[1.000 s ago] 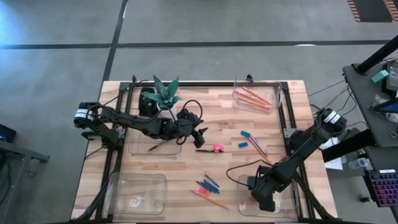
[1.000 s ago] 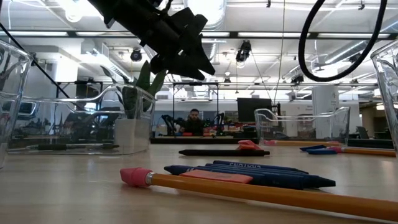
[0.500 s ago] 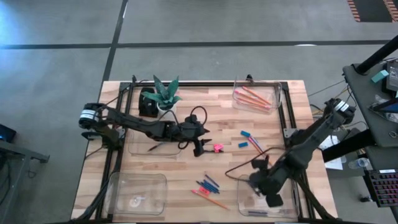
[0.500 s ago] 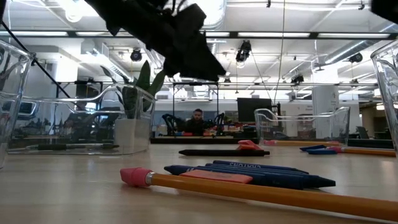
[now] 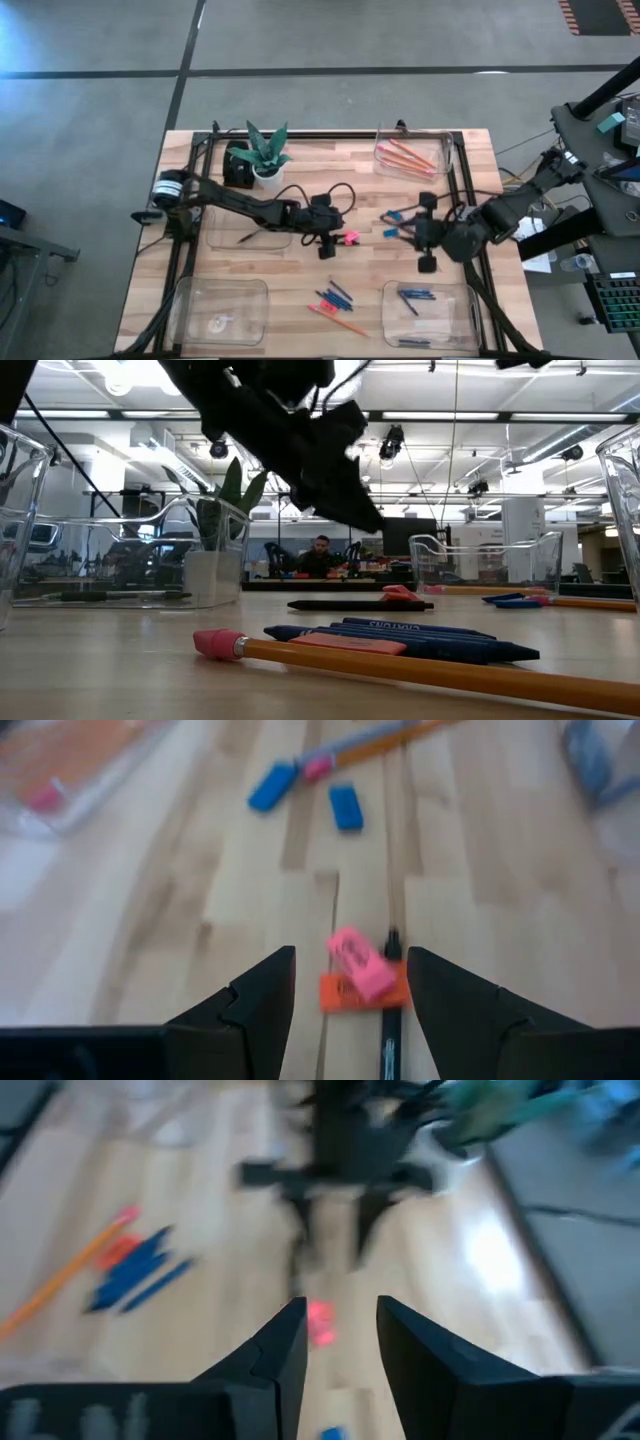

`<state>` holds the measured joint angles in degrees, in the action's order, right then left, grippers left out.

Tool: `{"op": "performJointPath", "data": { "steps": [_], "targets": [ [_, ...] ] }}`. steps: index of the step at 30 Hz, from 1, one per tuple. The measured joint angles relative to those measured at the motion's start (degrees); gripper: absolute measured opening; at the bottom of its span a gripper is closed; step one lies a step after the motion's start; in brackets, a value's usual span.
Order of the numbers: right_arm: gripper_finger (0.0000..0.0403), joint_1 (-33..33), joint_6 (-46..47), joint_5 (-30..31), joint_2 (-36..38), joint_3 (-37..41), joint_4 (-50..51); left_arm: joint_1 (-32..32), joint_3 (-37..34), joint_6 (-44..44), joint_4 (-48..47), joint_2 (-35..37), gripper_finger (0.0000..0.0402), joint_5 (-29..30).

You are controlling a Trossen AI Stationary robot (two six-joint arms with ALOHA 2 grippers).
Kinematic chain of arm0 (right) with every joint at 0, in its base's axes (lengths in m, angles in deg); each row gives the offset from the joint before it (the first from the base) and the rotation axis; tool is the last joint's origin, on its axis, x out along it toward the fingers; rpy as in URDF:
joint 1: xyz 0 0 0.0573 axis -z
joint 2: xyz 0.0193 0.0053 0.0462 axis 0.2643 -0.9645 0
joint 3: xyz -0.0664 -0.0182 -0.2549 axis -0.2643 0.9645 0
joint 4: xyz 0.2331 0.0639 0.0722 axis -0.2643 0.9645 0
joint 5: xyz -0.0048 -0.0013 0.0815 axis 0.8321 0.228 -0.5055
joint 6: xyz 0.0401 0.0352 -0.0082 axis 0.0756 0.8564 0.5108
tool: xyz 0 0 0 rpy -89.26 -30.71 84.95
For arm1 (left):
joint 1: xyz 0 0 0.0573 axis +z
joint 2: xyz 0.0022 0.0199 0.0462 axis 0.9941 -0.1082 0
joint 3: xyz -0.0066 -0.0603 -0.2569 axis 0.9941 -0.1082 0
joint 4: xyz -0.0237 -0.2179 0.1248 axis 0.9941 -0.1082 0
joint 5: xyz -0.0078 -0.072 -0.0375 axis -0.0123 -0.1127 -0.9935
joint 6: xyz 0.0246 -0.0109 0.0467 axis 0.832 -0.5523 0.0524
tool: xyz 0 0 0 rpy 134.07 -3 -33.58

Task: Sort crayons/erasers/pens/pencils in bins
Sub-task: Put the middle black pen into the middle left transparent bin

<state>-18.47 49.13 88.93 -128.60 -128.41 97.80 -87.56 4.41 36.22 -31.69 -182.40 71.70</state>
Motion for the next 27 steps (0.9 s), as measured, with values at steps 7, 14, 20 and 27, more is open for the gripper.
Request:
{"op": "performJointPath", "data": {
  "steps": [7, 14, 20, 27],
  "targets": [
    [0.0116, 5.55, -3.48, 10.46, 2.46, 4.66, -3.91, 0.00, 0.71, -0.14, -5.64, -3.30, 0.0180, -0.75],
    [0.0114, 14.56, -0.78, 15.36, 5.68, 7.68, -4.04, -0.04, 0.96, -0.23, -7.83, -3.92, 0.0180, -5.87],
    [0.0112, 24.11, -0.43, 12.92, 8.56, 9.22, -5.07, 0.02, 1.11, -0.25, -9.58, -4.54, 0.0180, -7.37],
    [0.0112, 32.04, -4.97, 9.33, 6.95, 12.47, -11.93, 0.00, 2.78, -0.28, -13.21, -7.54, 0.0180, -7.66]
  ]
}}
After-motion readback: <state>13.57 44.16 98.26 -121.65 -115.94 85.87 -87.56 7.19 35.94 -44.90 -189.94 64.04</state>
